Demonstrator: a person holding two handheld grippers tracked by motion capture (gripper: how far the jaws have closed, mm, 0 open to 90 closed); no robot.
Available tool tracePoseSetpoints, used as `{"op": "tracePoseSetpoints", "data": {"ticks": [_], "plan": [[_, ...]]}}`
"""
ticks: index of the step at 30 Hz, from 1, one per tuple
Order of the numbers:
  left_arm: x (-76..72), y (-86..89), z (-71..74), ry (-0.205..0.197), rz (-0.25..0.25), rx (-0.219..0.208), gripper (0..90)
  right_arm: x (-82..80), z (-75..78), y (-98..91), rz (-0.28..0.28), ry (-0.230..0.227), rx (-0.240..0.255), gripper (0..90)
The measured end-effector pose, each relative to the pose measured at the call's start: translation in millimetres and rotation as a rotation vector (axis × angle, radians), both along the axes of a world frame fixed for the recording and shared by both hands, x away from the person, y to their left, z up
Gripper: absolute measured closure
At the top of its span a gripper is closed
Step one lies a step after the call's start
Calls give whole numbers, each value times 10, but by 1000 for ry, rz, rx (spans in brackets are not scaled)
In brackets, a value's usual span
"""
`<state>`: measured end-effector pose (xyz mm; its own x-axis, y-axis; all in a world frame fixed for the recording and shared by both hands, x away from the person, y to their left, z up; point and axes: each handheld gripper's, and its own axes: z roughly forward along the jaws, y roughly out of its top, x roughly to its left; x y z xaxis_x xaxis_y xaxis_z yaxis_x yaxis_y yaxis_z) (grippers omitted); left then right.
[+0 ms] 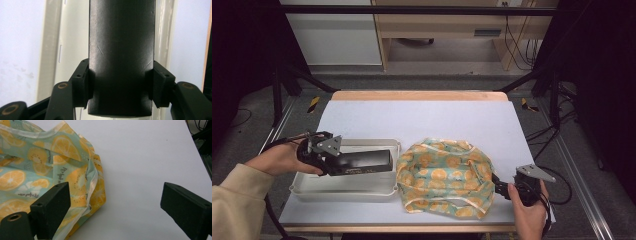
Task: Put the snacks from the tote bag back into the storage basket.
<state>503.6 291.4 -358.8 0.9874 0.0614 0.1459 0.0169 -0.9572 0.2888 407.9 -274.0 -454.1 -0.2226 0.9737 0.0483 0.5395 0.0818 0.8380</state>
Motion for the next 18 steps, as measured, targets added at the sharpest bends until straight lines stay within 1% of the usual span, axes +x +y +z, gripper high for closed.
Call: {"op": "tracePoseSetpoints", "data": {"ticks": [2,4,9,18], "plan": [[-12,10,-29,2,-6,2,435,4,-8,3,2,1,-8,96],[-29,14,-65,6,-11,3,435,2,-16,8,6,7,-5,95],[-43,17,-134,11,-24,17,434,-3,-19,1,8,-5,-4,92],[-42,-23,-217,26,-39,13,434,-7,-30,-15,1,2,-9,91]]}}
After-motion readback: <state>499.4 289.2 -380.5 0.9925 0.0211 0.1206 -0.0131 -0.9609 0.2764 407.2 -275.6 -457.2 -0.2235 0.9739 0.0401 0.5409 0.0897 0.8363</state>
